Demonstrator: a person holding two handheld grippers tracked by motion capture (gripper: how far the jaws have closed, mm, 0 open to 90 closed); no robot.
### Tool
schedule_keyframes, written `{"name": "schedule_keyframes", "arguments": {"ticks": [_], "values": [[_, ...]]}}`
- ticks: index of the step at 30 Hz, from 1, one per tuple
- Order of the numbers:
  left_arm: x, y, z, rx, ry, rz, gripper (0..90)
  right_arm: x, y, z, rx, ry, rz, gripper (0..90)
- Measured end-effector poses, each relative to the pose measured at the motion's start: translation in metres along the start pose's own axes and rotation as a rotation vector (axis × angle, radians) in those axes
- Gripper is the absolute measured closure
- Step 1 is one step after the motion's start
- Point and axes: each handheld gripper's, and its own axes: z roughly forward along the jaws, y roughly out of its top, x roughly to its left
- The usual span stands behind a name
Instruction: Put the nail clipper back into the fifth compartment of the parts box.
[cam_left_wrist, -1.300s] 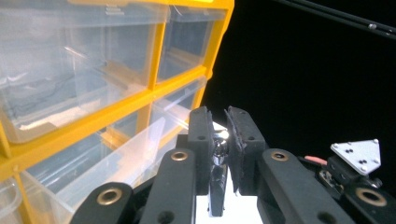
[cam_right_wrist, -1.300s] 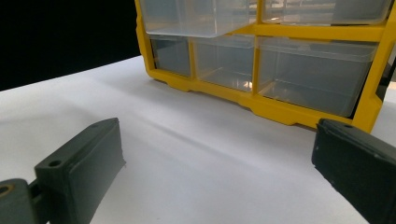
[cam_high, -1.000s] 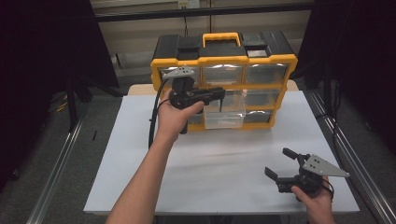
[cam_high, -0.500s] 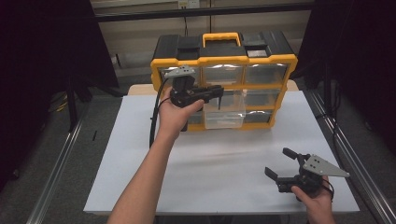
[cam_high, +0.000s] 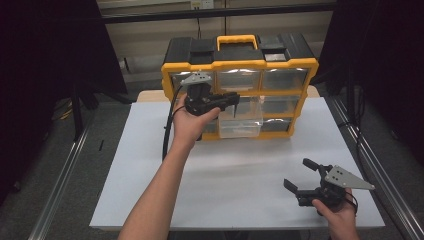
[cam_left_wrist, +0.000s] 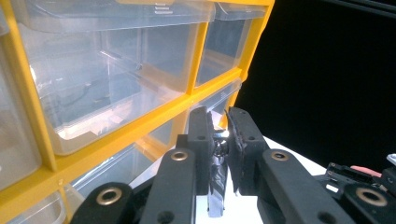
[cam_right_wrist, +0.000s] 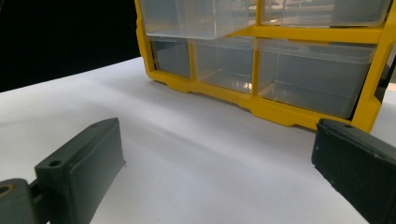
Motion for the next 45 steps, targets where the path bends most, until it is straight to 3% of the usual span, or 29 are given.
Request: {"name": "schedule_keyframes", "arguments": {"ticks": [28,45], "values": [[0.001,-0.022,0.013,0.035,-0.004,-0.002,80.5,0.0,0.0,0.0,0.0,0.001,0.0,1.6],[0.001,-0.026,0.014,0.043,-0.001,0.016,80.2,0.0,0.0,-0.001,-0.001,0.002,0.001,1.6]]}}
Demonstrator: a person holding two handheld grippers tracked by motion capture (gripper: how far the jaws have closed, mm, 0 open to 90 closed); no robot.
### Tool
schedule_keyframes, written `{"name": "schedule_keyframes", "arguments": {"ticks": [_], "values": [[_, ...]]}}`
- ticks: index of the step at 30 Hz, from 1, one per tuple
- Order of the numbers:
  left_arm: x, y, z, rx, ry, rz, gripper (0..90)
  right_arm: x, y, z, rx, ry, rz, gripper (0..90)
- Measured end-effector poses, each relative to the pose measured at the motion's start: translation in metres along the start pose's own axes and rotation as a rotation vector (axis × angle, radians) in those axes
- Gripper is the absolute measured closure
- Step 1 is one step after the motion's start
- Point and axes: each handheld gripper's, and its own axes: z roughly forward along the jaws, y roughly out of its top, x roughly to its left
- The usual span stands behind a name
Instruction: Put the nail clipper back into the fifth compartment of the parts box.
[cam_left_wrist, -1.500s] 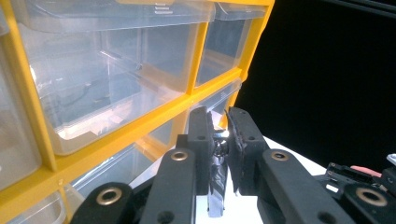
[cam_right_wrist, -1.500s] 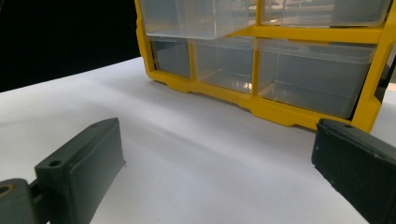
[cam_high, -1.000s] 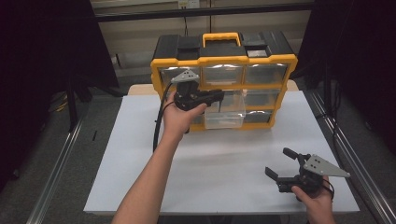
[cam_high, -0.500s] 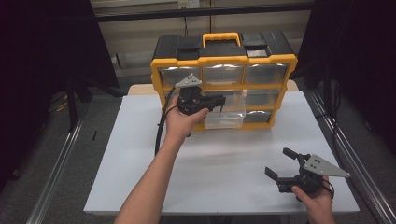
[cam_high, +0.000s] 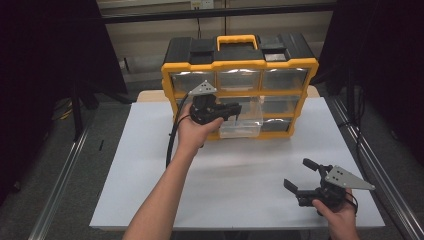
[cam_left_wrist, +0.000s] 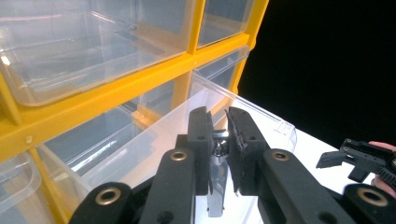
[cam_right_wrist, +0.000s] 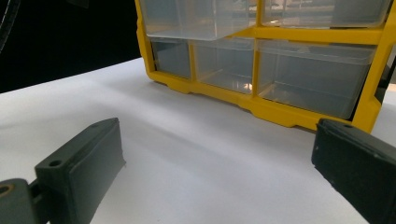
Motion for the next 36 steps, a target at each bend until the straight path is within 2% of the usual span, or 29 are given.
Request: {"name": "schedule_keyframes", "arguments": {"ticks": [3,8,9,14,16,19,27,29,33,36], "values": [[0.0,0.0,-0.001,0.017,0.009,0.012,80.0,0.0,0.0,0.0,0.002,0.003,0.0,1.6],[0.0,-0.001,0.0,0.012,0.009,0.005,77.5,0.0,0.0,0.0,0.0,0.0,-0.001,1.6],[0.0,-0.001,0.0,-0.006,0.004,0.003,76.3,0.0,0.0,0.0,0.0,-0.001,0.0,1.6],[0.0,0.0,-0.002,-0.021,0.001,-0.006,70.8,0.0,0.0,-0.001,0.0,0.0,0.001,1.6],[0.0,0.0,-0.003,-0.024,-0.004,-0.006,65.8,0.0,0.0,0.0,0.0,0.0,0.0,1.6],[0.0,0.001,-0.007,-0.035,0.014,-0.005,58.7,0.0,0.0,0.0,0.002,0.002,-0.002,1.6],[-0.002,-0.001,-0.014,-0.047,0.002,-0.009,45.2,0.001,0.001,0.001,0.0,0.003,0.0,1.6],[-0.003,-0.003,-0.017,-0.061,0.003,-0.019,37.3,0.001,0.001,0.002,0.003,0.003,0.0,1.6],[-0.001,-0.007,-0.024,-0.092,-0.004,-0.04,29.5,0.001,0.001,0.001,-0.004,-0.002,-0.001,1.6],[-0.001,-0.01,-0.029,-0.096,0.003,-0.044,24.2,0.001,0.001,0.0,-0.005,-0.002,-0.001,1.6]]}}
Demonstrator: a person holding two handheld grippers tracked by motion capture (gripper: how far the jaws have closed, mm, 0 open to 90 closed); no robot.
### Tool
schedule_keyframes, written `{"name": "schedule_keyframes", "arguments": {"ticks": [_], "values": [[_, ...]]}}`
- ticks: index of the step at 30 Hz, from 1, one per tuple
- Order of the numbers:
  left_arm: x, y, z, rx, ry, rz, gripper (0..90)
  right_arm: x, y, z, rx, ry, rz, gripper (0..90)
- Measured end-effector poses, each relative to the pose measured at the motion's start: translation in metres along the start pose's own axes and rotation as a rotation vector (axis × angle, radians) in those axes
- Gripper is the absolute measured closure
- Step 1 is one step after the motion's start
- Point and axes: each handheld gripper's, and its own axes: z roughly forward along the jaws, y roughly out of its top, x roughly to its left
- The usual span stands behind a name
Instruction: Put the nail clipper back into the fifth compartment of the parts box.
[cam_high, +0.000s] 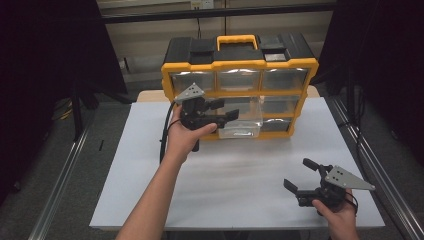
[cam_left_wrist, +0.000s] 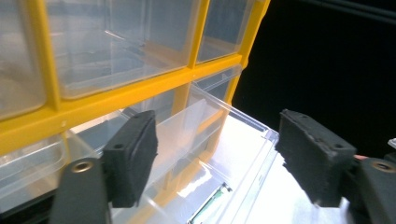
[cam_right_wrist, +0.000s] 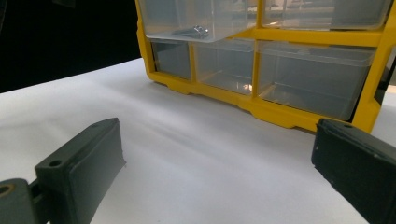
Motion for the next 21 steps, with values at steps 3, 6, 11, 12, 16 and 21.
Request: {"name": "schedule_keyframes", "arguments": {"ticks": [3,6,11,12,16,21], "values": [[0.001,-0.003,-0.009,-0.018,0.0,-0.002,21.5,0.0,0.0,0.001,0.001,-0.003,0.005,1.6],[0.003,-0.005,-0.016,-0.02,0.013,0.011,19.1,0.0,0.0,0.002,0.002,-0.003,0.001,1.6],[0.004,-0.009,-0.023,-0.02,0.025,0.015,15.2,-0.001,0.0,0.001,0.002,-0.003,0.004,1.6],[0.005,-0.01,-0.025,-0.024,0.024,0.015,14.7,-0.001,0.0,0.001,0.002,-0.004,0.003,1.6],[0.007,-0.015,-0.032,-0.027,0.033,0.024,14.1,-0.001,0.0,0.002,0.001,-0.001,0.0,1.6],[0.009,-0.024,-0.043,-0.04,0.047,0.024,11.8,-0.001,0.0,0.002,0.004,-0.002,0.003,1.6]]}}
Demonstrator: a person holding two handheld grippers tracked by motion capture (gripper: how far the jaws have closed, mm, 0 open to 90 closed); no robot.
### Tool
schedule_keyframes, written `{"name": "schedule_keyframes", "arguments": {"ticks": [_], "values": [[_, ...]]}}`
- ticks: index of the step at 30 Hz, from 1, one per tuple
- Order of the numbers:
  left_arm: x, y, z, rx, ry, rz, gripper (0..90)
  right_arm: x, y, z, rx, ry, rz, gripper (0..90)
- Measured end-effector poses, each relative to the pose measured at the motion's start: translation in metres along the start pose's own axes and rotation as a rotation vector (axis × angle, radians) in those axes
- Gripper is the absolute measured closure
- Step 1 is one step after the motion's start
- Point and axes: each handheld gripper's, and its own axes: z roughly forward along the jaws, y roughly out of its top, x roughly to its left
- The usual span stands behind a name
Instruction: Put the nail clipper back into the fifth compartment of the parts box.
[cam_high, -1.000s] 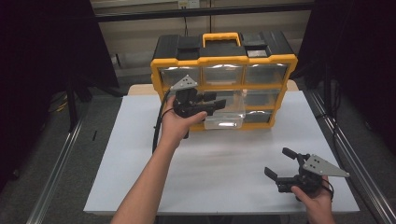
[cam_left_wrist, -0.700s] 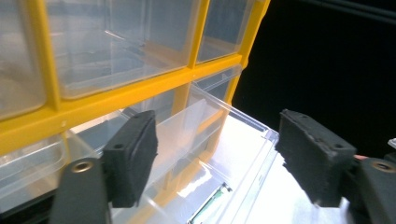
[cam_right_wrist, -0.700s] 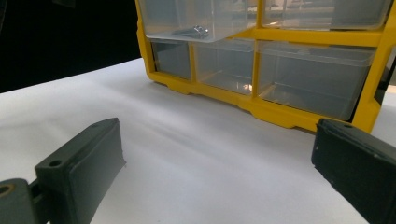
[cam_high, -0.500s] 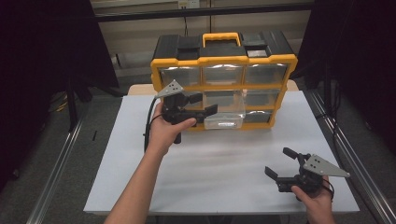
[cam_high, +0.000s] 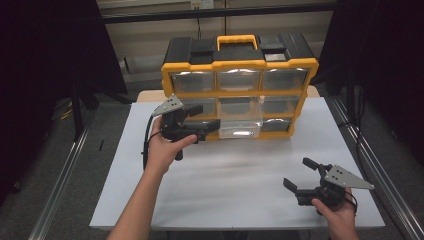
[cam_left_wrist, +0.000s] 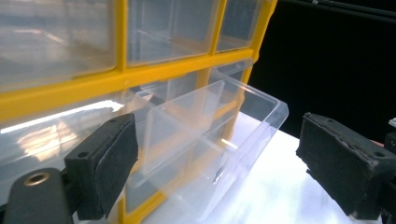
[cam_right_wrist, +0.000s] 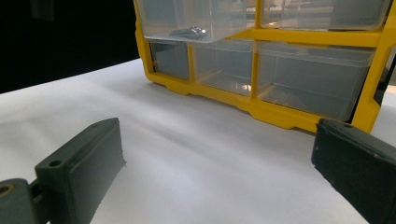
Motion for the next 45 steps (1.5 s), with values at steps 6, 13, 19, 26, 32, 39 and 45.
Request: {"name": "schedule_keyframes", "arguments": {"ticks": [6,13,19,26,32,39,45], "values": [[0.006,-0.015,-0.016,-0.018,0.02,0.003,11.2,0.0,0.0,0.0,-0.004,-0.001,0.001,1.6],[0.011,-0.03,-0.031,-0.029,0.035,0.001,11.0,0.0,0.0,0.0,-0.001,-0.004,-0.003,1.6],[0.014,-0.043,-0.04,-0.03,0.049,-0.013,10.3,0.0,0.0,0.0,0.001,-0.004,-0.001,1.6],[0.013,-0.055,-0.046,-0.021,0.05,-0.001,8.7,0.0,-0.001,-0.001,0.0,-0.004,0.005,1.6],[0.015,-0.069,-0.051,-0.027,0.05,-0.01,7.8,-0.001,-0.001,-0.002,0.001,-0.01,0.002,1.6],[0.02,-0.083,-0.066,-0.021,0.081,-0.003,6.5,-0.001,-0.001,-0.001,0.002,-0.012,-0.002,1.6],[0.023,-0.094,-0.076,-0.03,0.095,-0.014,6.0,-0.001,-0.001,-0.002,0.0,-0.012,0.002,1.6]]}}
